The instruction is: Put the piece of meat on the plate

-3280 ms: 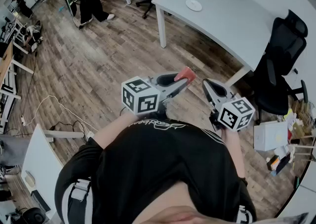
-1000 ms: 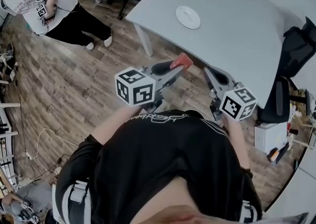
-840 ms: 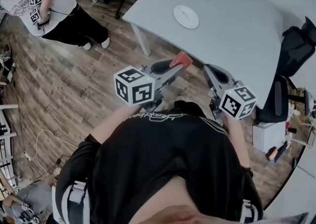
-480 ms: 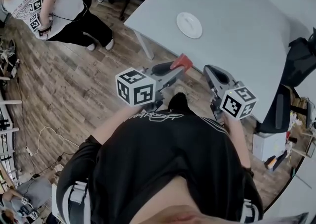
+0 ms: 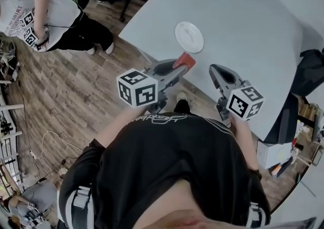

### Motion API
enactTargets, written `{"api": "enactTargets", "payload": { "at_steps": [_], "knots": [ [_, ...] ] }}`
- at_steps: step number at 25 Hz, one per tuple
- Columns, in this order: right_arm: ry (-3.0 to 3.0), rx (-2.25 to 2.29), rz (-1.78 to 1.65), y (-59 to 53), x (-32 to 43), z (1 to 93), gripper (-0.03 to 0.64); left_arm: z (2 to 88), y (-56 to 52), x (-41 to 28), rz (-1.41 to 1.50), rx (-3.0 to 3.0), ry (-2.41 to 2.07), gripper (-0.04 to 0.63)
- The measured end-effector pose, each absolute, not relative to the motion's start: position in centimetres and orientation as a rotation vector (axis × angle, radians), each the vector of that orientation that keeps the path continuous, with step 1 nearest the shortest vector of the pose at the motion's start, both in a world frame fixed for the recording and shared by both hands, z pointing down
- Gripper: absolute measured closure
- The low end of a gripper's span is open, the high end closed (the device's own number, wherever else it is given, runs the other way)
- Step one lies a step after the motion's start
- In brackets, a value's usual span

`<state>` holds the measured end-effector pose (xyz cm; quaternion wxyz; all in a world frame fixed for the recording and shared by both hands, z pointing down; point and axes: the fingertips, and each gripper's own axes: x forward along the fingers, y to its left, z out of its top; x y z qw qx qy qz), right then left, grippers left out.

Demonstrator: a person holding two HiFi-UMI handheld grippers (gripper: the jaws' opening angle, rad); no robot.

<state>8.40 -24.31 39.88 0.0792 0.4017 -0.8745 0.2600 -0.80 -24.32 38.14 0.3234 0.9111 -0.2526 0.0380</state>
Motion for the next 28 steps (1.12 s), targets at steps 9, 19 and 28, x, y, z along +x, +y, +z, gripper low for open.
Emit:
{"api": "enactTargets", "payload": {
  "at_steps": [9,19,28],
  "knots": [
    [-2.593,1.197,0.82,-29.8,11.3,41.1,0.6,40.0,-29.9,2.0,0.117,2.34,-0.671,0.502],
    [-2.542,1.19,0.896,-33.2,12.6,44.3,0.6,44.6,-34.1,2.6,0.195,2.262,-0.711,0.502],
    [-2.488,1.171,0.959,-33.8,13.4,47.1,0.6,48.0,-35.6,3.2,0.309,2.259,-0.747,0.502]
  ]
}}
